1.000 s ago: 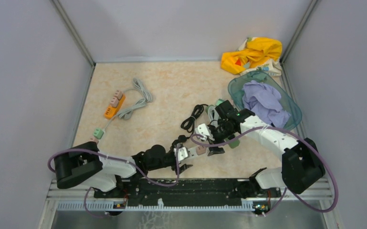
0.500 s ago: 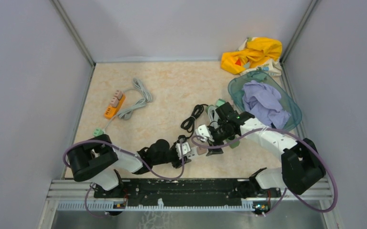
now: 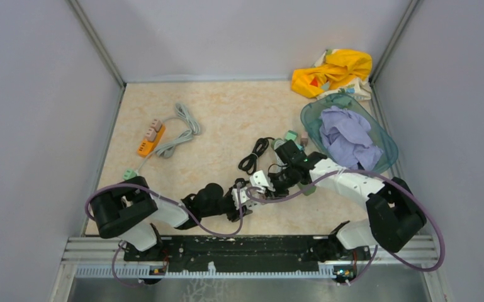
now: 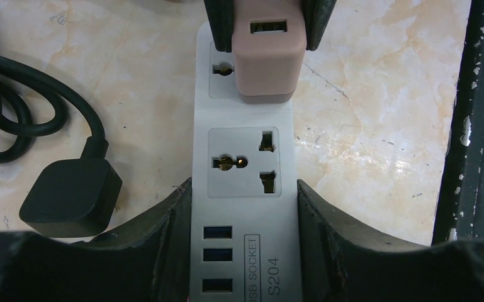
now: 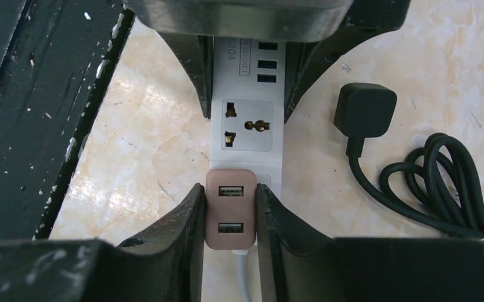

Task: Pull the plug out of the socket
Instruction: Remove the plug from the socket.

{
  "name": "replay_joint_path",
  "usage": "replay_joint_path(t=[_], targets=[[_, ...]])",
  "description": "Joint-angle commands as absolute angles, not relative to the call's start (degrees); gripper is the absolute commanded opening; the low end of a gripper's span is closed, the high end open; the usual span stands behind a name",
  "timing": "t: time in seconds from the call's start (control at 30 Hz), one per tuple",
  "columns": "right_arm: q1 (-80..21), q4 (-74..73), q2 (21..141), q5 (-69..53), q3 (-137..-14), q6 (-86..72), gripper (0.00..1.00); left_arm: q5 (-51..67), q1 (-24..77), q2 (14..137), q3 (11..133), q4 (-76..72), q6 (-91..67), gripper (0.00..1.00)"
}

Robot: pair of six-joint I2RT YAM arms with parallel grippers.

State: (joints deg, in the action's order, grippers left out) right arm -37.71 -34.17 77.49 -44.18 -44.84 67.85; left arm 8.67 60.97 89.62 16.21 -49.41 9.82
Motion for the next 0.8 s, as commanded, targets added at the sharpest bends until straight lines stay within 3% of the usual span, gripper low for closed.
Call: replay_joint_path(t=[0.0,0.07,0.13,0.27,0.5,0.63,0.77], targets=[[-39.0,-34.5,79.2,-43.0,-46.2,68.3,0.13,8.8,60.4,90.3,15.7,-49.1,8.6,0.00],[-39.0,-35.1,79.2,-42.5,-46.7,68.2,0.03,8.9,60.3,90.2,15.5,-49.3,8.3,0.00],[-39.0,-35.7,79.1,-41.2,-47.2,68.1,0.00,8.9,60.2,90.1,15.2,-49.4,8.2,0.00],[-38.6,-37.3,79.4,-39.7,-46.7,70.6,0.00,9.1,60.1,89.9,14.9,-49.5,8.0,0.00],[-41.0,-35.0,78.8,-48.5,-45.7,69.3,0.00,9.7,59.9,90.4,15.1,-49.8,8.0,0.00],[-41.6,-25.8,78.0,-45.2,-45.3,58.7,0.00,10.3,59.9,90.7,15.2,-49.8,7.8,0.00],[-40.4,-25.0,77.5,-39.6,-45.3,58.8,0.00,10.5,59.8,90.4,15.1,-49.8,7.7,0.00]])
